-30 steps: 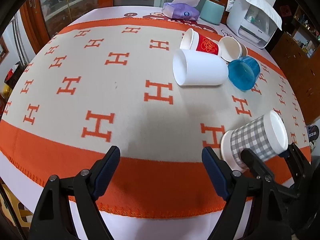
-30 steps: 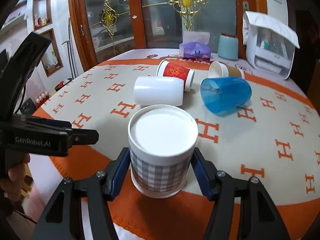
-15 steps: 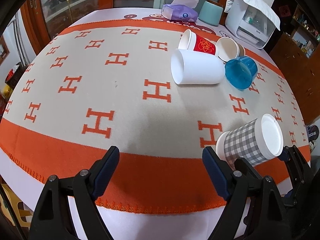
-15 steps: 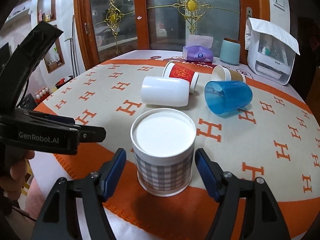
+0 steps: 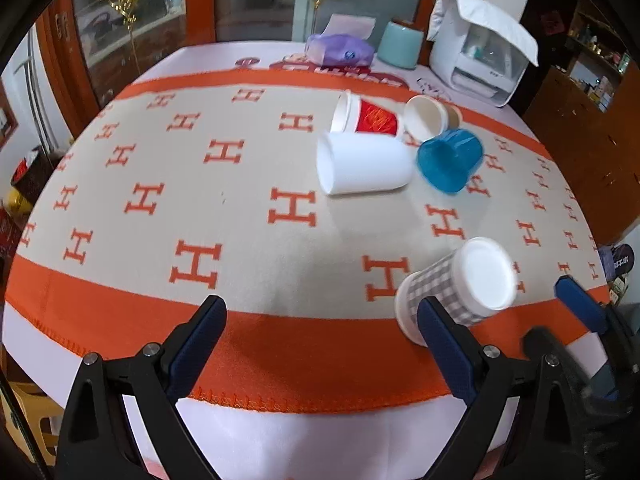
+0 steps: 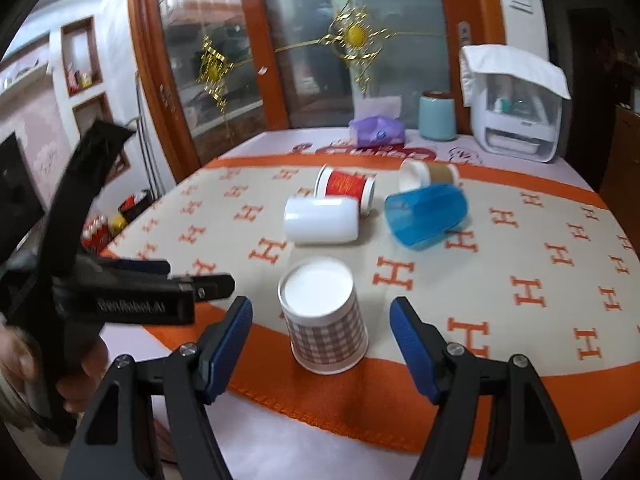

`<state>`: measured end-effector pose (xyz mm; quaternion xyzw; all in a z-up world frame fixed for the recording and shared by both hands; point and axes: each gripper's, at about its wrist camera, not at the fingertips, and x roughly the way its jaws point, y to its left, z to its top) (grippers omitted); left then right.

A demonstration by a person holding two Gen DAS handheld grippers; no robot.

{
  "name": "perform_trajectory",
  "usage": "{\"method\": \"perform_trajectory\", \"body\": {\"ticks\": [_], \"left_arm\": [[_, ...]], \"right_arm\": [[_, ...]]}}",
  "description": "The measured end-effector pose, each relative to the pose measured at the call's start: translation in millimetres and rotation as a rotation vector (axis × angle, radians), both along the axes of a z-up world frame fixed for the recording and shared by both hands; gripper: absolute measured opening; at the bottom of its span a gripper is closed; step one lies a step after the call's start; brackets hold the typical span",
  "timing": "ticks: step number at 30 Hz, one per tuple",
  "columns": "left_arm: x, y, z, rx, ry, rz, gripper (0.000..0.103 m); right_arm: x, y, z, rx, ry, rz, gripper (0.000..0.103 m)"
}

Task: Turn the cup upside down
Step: 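Set the checkered cup on the table and open the right gripper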

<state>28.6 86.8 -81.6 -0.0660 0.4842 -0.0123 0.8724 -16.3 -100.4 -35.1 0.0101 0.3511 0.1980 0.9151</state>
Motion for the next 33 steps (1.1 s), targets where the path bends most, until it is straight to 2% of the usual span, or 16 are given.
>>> {"method": "perform_trajectory", "body": {"ticks": [4,7,11,17,22,33], "left_arm": [[-5.7,-10.0,22.5,0.027,-0.033,-0.017,0.096],[-7.8,-16.4,40.1,0.049,-0.057,-0.019,0.100],[-11.5,-24.6,63.7,0.101,-0.093,-0.003,0.102],[-14.3,-34.7,85.7,0.103,-0.099,-0.023,0.102],[-20.3,-41.7,90.0,0.135,-0.115,-0.014,0.102],[-21.6,-42.1,84.1,0.114,-0.087,0.001,0.102]], "right_arm": [[-0.7,-8.9,28.8,0.020,0.022,-0.087,0.072],[-1.6,-13.4,44.1,0.025,0.040,-0.135,0.072],[-3.4,-15.4,57.5,0.011,0.055,-0.159,0.072],[-11.1,-13.5,71.7,-0.034,-0.008,-0.178,0.072],[-11.7,-15.9,69.8,-0.041,-0.015,-0.192,0.072],[-13.9,-14.3,64.0,-0.049,-0.006,-0.198,0.072]]}}
